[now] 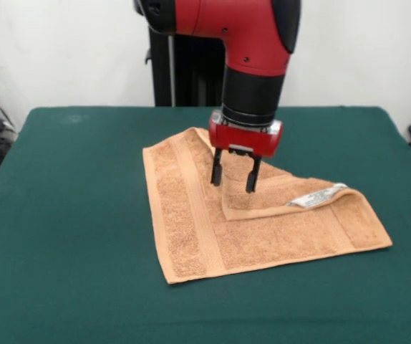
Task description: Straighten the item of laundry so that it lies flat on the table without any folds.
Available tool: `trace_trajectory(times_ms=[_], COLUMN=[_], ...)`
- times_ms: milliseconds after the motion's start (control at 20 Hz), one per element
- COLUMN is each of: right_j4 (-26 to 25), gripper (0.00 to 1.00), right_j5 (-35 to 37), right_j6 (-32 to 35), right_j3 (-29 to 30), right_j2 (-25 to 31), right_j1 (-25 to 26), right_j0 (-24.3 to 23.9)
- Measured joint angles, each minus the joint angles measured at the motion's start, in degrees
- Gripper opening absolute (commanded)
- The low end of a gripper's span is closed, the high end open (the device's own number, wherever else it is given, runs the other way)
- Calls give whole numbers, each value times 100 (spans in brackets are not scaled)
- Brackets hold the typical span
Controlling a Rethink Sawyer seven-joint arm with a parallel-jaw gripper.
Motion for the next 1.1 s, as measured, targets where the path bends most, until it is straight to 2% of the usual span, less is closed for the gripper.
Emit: trace_trajectory(times_ms=[600, 900, 1100], right_j4=[2, 34, 100], gripper=[100, 100, 100], right_j5=[-537, -892, -1067], right_j6=[0, 0, 0], right_j3=[145, 147, 159], right_j2=[-104, -132, -184], right_j1=[85, 419, 446], right_j0=[-108, -85, -67])
